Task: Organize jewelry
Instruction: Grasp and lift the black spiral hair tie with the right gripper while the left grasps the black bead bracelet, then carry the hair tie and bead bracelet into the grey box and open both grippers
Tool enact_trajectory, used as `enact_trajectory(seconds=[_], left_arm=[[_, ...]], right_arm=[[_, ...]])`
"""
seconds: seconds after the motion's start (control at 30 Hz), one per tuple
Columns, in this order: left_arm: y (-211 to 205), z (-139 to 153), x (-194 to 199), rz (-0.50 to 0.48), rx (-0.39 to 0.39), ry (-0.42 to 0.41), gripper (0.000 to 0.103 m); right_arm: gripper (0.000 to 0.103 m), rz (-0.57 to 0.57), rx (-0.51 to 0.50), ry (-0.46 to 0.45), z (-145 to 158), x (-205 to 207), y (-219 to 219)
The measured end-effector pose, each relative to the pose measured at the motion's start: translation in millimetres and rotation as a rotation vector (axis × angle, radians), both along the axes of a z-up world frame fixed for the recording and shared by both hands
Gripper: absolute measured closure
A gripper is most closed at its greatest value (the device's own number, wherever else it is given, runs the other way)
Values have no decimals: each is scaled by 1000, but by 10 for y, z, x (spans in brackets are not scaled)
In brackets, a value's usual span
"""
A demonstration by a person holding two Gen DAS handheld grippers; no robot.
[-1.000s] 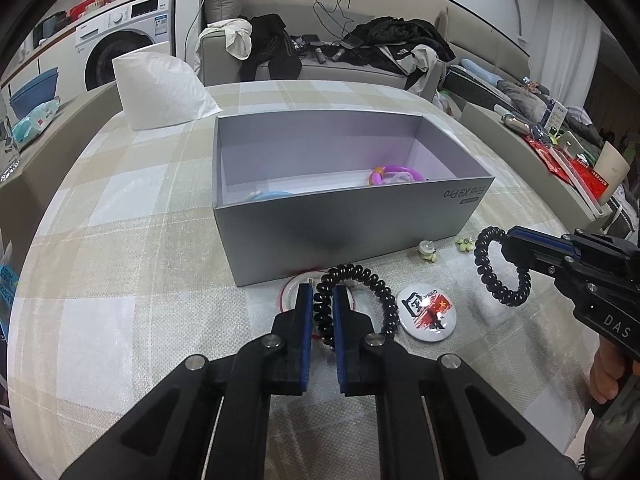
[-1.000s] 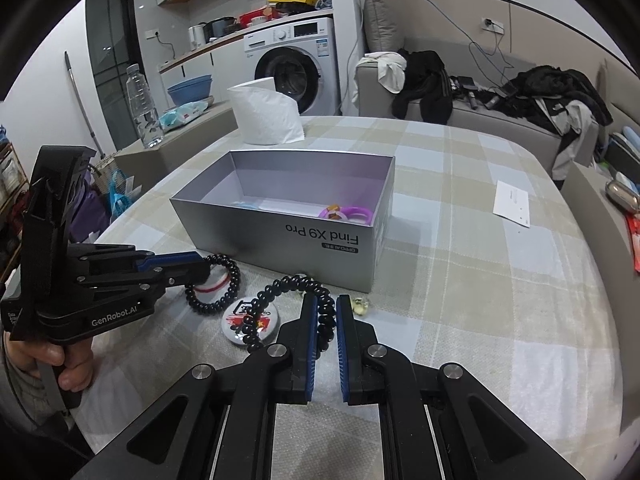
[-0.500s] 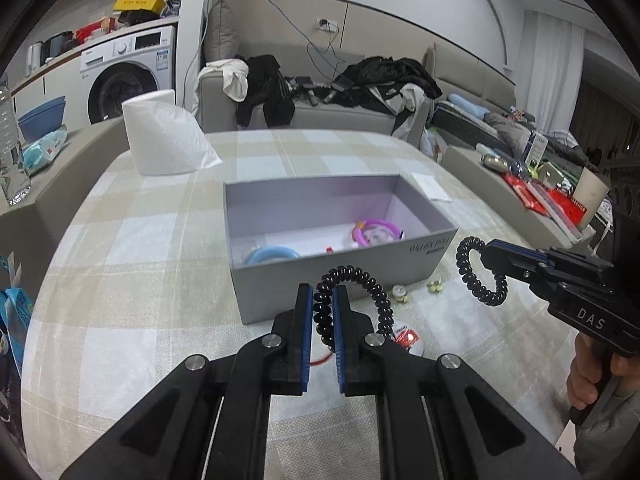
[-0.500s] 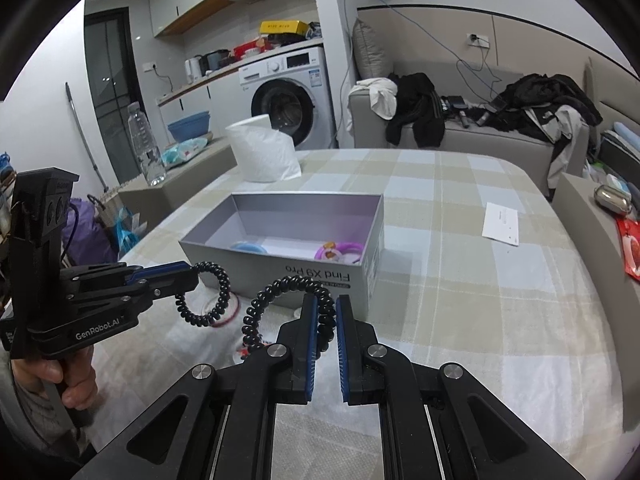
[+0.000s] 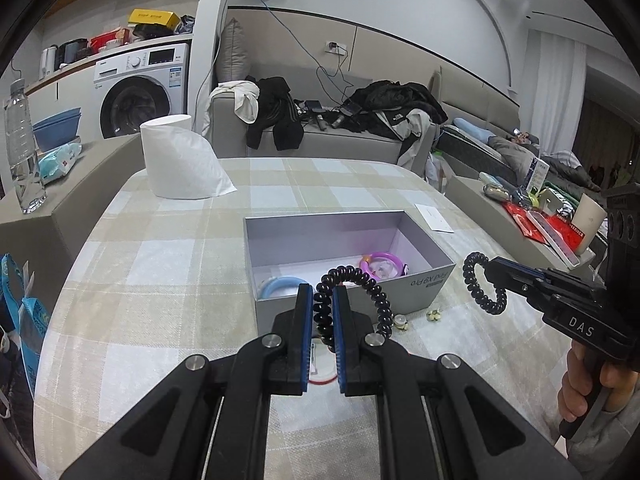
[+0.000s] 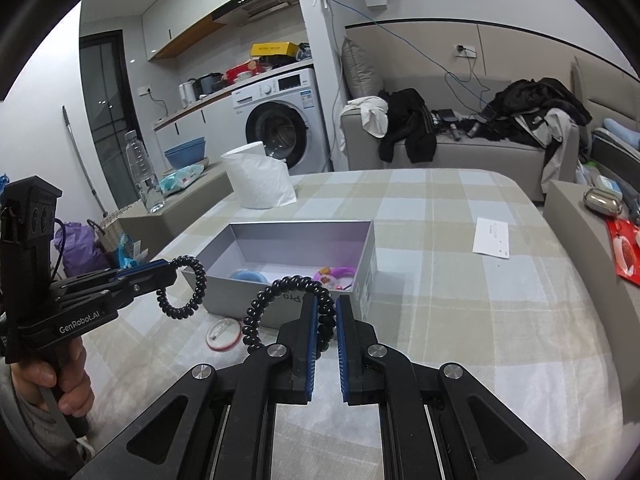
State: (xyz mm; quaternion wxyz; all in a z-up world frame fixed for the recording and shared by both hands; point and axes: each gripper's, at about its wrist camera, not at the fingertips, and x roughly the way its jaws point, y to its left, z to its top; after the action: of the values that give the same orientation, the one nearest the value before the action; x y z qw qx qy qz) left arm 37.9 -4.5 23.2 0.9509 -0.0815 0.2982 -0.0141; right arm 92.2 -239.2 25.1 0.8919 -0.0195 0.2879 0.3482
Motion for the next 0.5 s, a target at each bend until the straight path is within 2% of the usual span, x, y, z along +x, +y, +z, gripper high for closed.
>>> enact_trajectory(seconds=[0.5], left_arm=[[98,156,95,35,7,-43,97]], right_arm=[[94,9,25,-5,169,146,114]])
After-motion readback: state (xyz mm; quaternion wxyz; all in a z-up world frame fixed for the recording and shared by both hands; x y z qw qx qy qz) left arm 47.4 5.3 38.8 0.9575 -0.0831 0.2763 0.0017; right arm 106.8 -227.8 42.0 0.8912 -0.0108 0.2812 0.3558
